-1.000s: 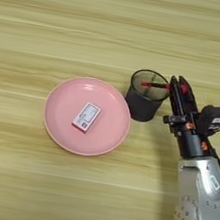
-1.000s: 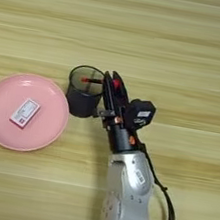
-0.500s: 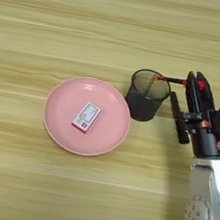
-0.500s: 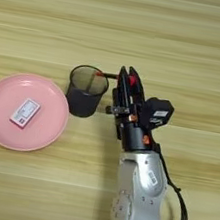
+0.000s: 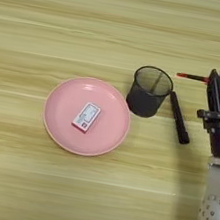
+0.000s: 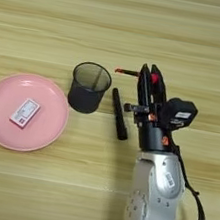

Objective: Move the objects on the table

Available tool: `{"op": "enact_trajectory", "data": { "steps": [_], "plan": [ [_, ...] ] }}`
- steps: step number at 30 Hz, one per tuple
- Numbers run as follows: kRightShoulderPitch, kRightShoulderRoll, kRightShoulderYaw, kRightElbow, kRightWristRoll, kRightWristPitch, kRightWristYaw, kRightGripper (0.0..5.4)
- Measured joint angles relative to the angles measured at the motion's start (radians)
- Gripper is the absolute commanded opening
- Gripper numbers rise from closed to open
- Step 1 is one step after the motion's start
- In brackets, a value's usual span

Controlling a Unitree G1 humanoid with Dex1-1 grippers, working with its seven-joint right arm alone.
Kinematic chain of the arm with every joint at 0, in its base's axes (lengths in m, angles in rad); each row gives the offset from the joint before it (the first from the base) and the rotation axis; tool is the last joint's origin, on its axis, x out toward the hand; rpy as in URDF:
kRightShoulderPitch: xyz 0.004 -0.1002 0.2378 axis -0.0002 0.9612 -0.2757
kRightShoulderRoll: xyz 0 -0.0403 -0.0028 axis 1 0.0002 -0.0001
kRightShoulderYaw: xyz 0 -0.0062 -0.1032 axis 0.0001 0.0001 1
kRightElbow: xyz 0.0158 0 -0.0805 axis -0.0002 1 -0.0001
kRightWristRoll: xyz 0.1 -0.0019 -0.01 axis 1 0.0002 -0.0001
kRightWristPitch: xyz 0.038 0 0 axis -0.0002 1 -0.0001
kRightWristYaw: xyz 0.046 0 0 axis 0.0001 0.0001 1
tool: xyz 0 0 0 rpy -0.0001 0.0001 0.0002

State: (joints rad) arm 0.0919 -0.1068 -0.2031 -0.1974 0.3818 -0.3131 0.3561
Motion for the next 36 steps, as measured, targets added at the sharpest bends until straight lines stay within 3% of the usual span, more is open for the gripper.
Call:
{"op": "enact_trajectory", "data": {
  "steps": [6, 25, 36],
  "plan": [
    [-0.002, -0.001, -0.005, 0.003, 0.000, -0.001, 0.000, 0.54],
    [-0.033, -0.012, -0.080, 0.232, -0.020, -0.053, 0.000, 0.54],
    [-0.021, -0.021, -0.093, 0.277, -0.041, -0.062, -0.001, 0.54]
  ]
}}
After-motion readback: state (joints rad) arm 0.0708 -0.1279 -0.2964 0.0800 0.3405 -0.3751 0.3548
